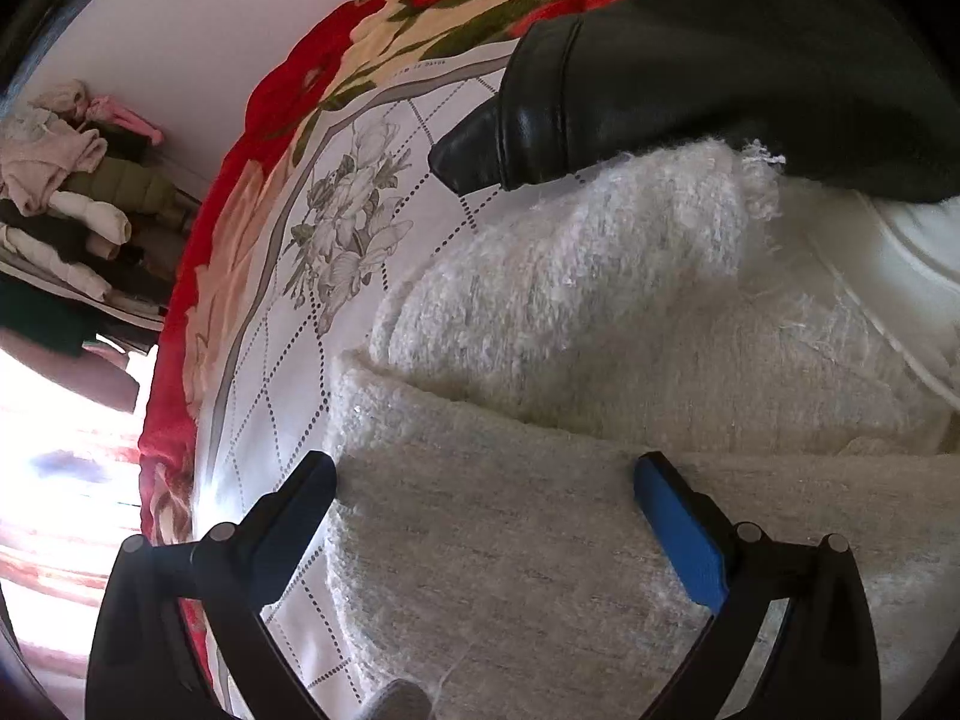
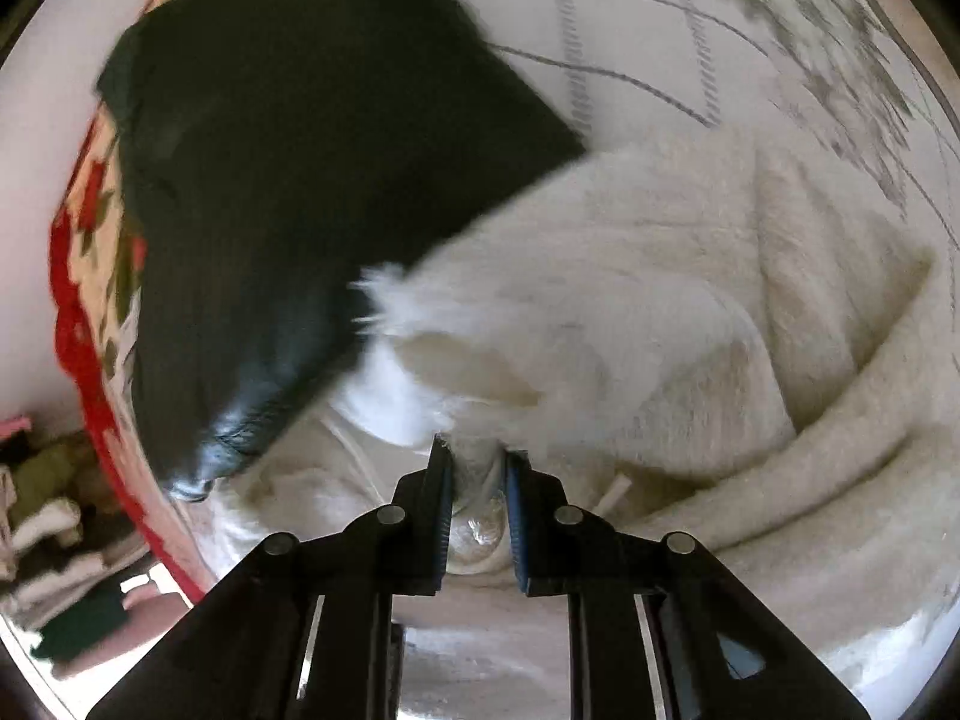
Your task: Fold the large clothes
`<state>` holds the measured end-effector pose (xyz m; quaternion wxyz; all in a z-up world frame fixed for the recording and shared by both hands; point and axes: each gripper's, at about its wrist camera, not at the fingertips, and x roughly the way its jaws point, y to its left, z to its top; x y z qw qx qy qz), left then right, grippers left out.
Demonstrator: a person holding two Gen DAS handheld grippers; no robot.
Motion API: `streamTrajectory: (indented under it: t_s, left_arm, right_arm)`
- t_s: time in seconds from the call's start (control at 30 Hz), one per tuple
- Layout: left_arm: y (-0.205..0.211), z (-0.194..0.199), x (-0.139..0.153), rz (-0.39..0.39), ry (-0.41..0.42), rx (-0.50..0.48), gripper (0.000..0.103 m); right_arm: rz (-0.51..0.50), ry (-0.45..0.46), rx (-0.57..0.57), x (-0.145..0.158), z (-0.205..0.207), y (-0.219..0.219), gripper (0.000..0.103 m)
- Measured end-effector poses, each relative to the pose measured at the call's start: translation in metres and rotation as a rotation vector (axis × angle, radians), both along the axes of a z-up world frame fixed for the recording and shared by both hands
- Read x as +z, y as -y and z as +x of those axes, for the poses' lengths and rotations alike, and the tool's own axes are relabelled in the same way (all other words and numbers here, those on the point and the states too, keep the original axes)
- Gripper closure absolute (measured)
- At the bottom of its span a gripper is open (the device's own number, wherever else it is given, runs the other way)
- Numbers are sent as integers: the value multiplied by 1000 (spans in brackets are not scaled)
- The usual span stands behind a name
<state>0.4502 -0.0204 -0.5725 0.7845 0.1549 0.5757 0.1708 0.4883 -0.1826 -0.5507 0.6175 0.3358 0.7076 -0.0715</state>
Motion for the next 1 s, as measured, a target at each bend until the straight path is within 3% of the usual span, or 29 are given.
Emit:
streamTrajectory:
  t_s: [0.1,0.23,0.33,0.47,0.63,0.83,0.9,0.93,0.97,1.0]
  left_arm:
    - [-3,-1,11,-35,13,8,1]
    - [-4,-23,48,-108,58,12,1]
    - [1,-51,73,-161,58,5,1]
    - [14,-99,90,-216,0,-7,1]
    - [38,-159,76,-220,-100,-22,1]
    - [72,-219,21,-171,-216,-51,1]
    - [79,-232,9,-161,-232,-62,1]
    - [81,-237,6,-154,-237,-69,1]
    - [82,-242,4,-147,-240,-78,1]
    - [83,-247,4,-137,-239,-87,1]
  right_arm:
    - [94,-34,50,-13,2,5,76]
    - [163,4,93,20,-30,26,62]
    - [148,15,131,50,-68,41,57]
    - [51,3,208,73,-133,76,50]
    - [-82,-47,270,66,-229,113,40]
    - [-240,-36,322,13,-317,153,37]
    - [-204,-55,320,-8,-336,155,42]
    - [-167,-48,295,-15,-346,155,70]
    - [-134,-19,264,-17,-355,154,89]
    - [-142,3,244,-15,-361,152,90]
